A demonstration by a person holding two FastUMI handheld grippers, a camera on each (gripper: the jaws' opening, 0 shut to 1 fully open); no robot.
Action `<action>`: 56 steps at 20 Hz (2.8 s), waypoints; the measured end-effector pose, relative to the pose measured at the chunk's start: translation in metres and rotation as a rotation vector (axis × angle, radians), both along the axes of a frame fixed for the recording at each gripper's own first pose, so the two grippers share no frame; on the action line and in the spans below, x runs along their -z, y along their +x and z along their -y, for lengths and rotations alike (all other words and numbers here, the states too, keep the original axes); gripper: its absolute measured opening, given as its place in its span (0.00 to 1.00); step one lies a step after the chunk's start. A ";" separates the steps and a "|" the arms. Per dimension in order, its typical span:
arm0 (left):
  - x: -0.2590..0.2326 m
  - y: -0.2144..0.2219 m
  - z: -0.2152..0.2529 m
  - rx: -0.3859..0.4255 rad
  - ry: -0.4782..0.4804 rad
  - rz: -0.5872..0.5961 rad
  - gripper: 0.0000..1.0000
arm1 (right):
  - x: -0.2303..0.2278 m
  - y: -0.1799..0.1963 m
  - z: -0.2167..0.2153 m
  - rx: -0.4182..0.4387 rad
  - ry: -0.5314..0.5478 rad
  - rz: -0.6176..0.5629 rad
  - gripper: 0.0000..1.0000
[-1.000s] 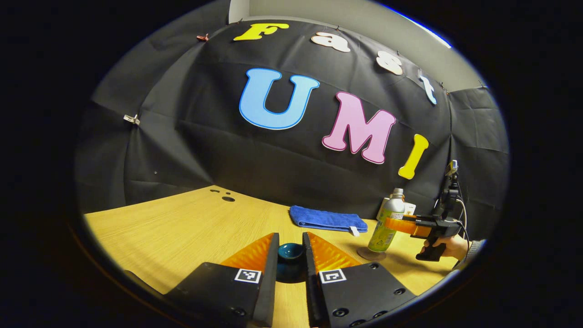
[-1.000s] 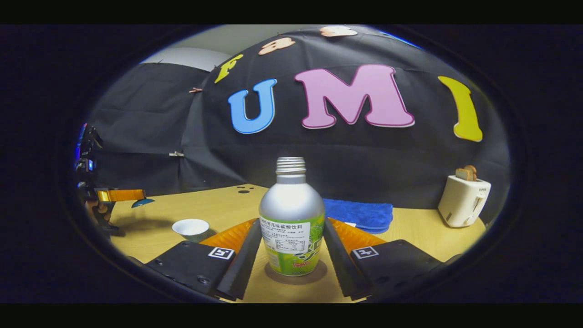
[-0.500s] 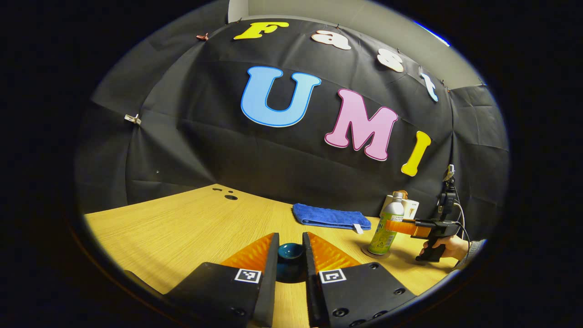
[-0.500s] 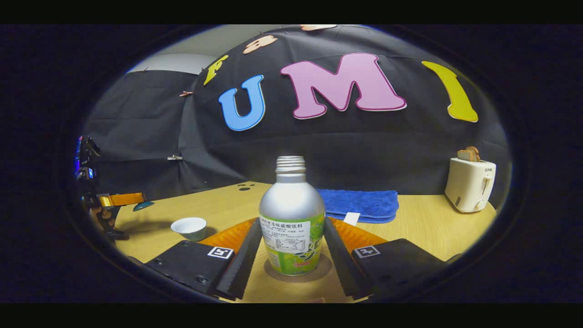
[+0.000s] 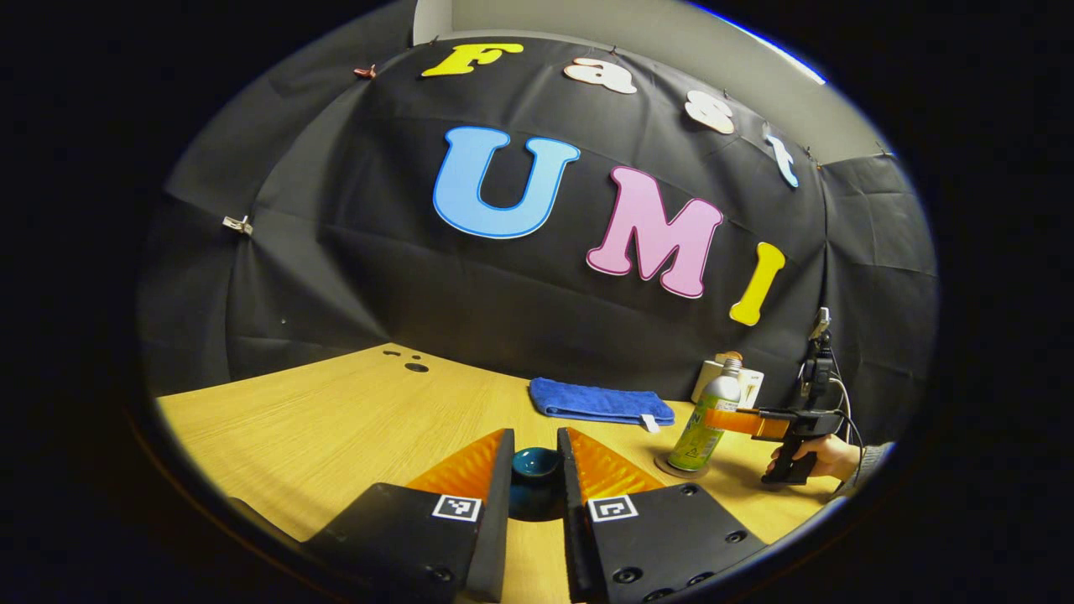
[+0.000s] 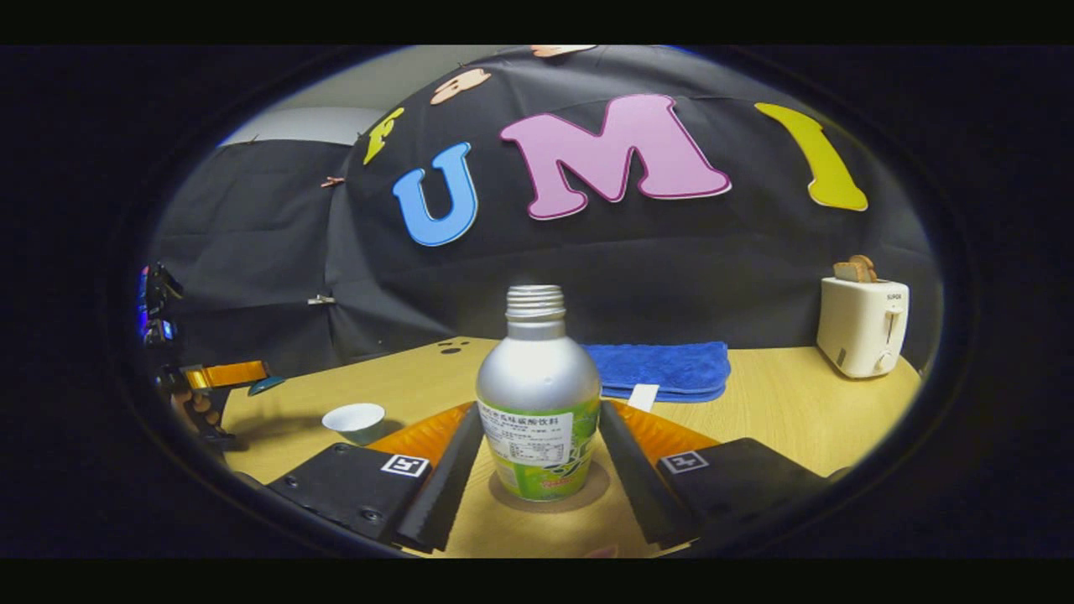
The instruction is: Open the teacup lid with one hand, grasp the water bottle and pour water into the teacup with the other hand; after pouring, place the water bottle on the coaster and then close the teacup lid.
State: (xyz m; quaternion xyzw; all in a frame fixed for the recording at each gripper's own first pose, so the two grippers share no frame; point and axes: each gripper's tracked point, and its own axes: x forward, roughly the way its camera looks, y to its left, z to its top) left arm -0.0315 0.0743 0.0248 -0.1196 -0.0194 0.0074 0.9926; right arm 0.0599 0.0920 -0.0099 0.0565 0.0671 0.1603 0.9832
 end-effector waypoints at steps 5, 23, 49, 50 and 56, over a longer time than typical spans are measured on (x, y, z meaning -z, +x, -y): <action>-0.006 0.003 0.021 0.036 0.019 0.007 0.32 | -0.002 -0.005 -0.005 -0.018 -0.015 0.002 0.88; 0.041 0.097 0.053 0.124 0.137 -0.160 0.32 | 0.007 -0.100 0.002 -0.007 -0.039 -0.038 0.98; 0.036 0.063 0.070 0.059 0.206 -0.085 0.85 | -0.019 -0.157 0.017 0.081 -0.085 0.094 0.98; 0.034 0.058 0.075 0.074 0.194 -0.075 0.86 | -0.017 -0.156 0.014 0.089 -0.085 0.099 0.98; 0.031 0.040 0.093 0.089 0.274 -0.022 0.88 | -0.005 -0.149 0.006 0.129 -0.090 0.109 0.97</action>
